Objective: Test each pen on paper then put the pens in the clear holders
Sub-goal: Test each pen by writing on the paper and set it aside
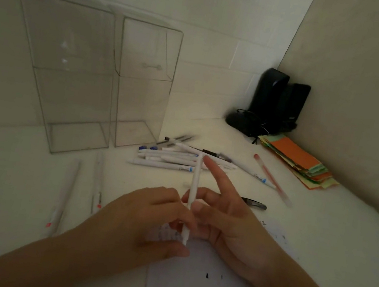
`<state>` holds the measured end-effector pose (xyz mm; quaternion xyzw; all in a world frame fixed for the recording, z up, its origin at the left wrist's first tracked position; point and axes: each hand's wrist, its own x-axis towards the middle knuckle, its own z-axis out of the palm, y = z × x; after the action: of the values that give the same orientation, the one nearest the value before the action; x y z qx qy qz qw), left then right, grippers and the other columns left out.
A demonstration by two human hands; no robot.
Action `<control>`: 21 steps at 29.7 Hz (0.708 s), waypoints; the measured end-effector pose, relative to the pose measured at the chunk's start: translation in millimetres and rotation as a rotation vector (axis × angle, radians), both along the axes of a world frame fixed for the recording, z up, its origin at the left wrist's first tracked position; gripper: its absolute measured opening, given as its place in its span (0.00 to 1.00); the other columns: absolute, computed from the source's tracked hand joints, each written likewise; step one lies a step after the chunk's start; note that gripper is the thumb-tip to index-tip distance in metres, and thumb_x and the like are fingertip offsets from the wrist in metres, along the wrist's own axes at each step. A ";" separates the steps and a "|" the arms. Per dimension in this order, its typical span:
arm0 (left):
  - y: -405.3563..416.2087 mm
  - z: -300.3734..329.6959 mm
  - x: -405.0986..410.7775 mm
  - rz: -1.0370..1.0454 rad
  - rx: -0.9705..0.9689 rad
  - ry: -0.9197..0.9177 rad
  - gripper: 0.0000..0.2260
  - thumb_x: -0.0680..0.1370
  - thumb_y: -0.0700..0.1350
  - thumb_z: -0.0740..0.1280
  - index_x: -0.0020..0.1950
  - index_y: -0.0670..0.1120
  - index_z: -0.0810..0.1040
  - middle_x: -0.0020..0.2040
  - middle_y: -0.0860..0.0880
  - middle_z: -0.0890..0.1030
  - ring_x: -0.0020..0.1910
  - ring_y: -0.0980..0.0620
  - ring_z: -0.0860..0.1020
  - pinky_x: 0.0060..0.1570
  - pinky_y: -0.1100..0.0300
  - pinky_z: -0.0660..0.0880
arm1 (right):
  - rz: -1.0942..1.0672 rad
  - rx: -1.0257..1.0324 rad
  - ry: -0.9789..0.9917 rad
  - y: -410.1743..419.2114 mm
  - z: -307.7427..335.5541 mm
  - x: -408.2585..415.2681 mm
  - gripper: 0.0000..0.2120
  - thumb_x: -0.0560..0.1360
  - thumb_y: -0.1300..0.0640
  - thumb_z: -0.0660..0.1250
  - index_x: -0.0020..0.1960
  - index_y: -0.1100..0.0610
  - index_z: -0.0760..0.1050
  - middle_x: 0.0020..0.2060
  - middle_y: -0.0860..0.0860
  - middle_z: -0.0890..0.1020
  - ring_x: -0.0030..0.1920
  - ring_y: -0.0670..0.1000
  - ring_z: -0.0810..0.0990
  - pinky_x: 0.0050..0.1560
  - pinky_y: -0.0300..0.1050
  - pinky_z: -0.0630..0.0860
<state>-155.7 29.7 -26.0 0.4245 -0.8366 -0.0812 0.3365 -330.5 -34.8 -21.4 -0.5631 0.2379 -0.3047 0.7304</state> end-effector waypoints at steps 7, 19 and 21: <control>0.7 0.1 1.5 -0.004 -0.019 0.003 0.10 0.71 0.56 0.66 0.50 0.57 0.74 0.43 0.60 0.73 0.41 0.62 0.74 0.40 0.61 0.72 | 0.016 -0.026 0.039 1.9 3.9 -2.2 0.24 0.71 0.68 0.65 0.63 0.48 0.73 0.45 0.57 0.76 0.45 0.58 0.78 0.46 0.52 0.81; -7.1 -8.6 9.6 0.077 0.302 -0.226 0.31 0.59 0.76 0.59 0.57 0.63 0.68 0.55 0.66 0.67 0.56 0.65 0.63 0.60 0.60 0.65 | -0.358 -0.016 0.056 -2.3 23.2 -10.2 0.25 0.79 0.52 0.50 0.33 0.57 0.80 0.20 0.56 0.76 0.20 0.51 0.71 0.24 0.39 0.71; -8.7 -8.2 11.5 0.084 0.336 -0.235 0.32 0.57 0.77 0.58 0.57 0.64 0.66 0.56 0.66 0.66 0.57 0.65 0.62 0.61 0.61 0.63 | -0.306 -0.029 0.075 2.4 24.7 -8.0 0.26 0.78 0.52 0.51 0.30 0.58 0.79 0.20 0.56 0.76 0.21 0.51 0.70 0.22 0.39 0.68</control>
<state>-144.3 21.0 -34.2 0.5158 -0.8264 -0.1554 0.1640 -338.5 -32.4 3.3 -0.5419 0.3438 -0.3945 0.6577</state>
